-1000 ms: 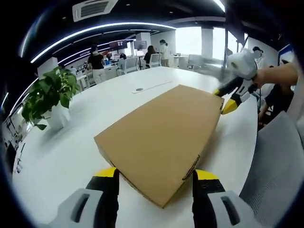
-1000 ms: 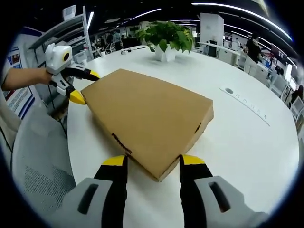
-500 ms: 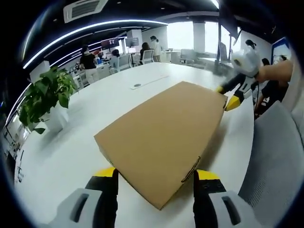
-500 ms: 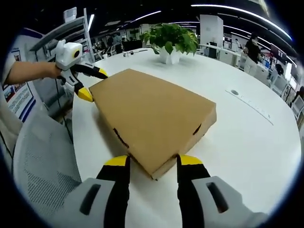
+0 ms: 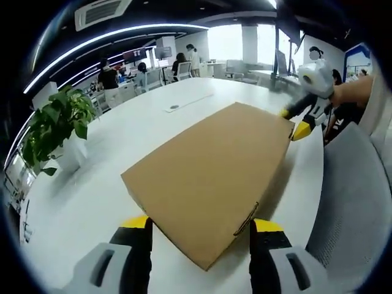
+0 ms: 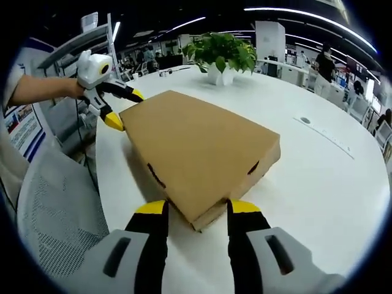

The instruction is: Operate the shoe box by opening the lid, removing the specified soft item, and placing it in the target area until the item is outside and the box remains undamaged.

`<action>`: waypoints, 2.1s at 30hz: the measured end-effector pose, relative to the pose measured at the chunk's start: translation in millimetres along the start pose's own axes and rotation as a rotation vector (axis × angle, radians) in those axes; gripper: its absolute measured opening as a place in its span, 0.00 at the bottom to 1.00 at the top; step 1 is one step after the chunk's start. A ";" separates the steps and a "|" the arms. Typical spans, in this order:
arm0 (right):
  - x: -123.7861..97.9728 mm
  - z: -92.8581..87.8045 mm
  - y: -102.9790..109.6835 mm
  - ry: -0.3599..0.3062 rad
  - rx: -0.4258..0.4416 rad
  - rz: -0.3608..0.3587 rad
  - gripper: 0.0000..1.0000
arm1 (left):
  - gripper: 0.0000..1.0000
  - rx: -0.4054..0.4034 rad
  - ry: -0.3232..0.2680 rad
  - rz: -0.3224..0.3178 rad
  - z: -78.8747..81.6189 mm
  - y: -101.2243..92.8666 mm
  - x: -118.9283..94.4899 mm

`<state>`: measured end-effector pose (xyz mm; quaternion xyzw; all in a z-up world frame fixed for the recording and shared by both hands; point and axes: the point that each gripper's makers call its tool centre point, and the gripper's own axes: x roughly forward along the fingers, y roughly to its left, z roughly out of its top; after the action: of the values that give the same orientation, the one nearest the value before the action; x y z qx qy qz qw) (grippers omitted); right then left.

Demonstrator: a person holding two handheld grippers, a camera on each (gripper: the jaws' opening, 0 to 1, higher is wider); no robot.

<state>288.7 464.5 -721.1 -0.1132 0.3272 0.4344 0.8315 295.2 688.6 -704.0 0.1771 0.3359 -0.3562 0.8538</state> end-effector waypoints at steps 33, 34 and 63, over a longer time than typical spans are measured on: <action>-1.2 -1.8 1.5 -0.058 -0.035 0.003 0.33 | 0.57 -0.149 -0.016 0.066 -18.8 -13.9 -10.5; -1.4 -2.1 1.1 -0.057 -0.034 0.006 0.32 | 0.57 -0.151 -0.016 0.068 -19.1 -13.8 -11.0; -13.2 -10.1 10.6 -0.072 0.044 -0.008 0.27 | 0.56 -0.213 -0.039 0.093 -28.8 -35.4 -22.2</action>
<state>270.3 457.5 -719.3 -0.0802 0.3060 0.4277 0.8468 245.1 690.9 -711.2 0.0937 0.3466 -0.2821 0.8897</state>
